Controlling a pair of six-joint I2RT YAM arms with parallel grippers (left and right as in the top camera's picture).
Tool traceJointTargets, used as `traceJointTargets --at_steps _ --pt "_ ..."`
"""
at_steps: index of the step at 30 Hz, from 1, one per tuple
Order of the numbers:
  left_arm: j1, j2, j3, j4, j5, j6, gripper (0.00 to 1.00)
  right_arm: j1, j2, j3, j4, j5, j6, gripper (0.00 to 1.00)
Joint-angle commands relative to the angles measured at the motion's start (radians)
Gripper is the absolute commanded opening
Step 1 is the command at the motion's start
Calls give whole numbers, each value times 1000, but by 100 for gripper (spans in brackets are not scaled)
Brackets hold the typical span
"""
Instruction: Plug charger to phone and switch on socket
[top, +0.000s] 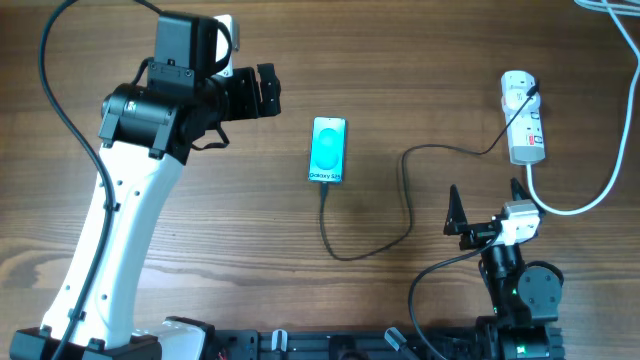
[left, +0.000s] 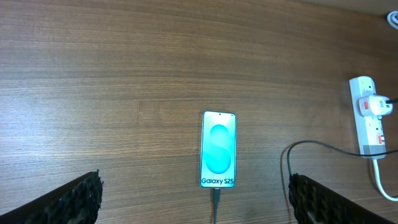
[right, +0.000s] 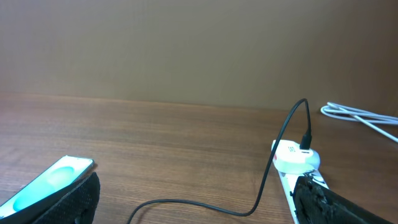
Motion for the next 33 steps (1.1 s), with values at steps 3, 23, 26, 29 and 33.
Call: traceJointTargets --at_steps 3,23,26,29,33 --pt "2 -4 -6 0 -13 5 100 -3 -14 -2 3 3 -17 100" --pt "2 -4 -6 0 -13 5 100 -3 -14 -2 2 3 -18 100" --pt "2 -4 -6 0 -13 5 100 -3 -14 -2 3 3 -18 99" --pt "2 -4 -6 0 -13 5 100 -3 -14 -2 3 3 -18 100" --pt "2 -4 -6 0 -13 5 100 -3 -14 -2 3 3 -17 100"
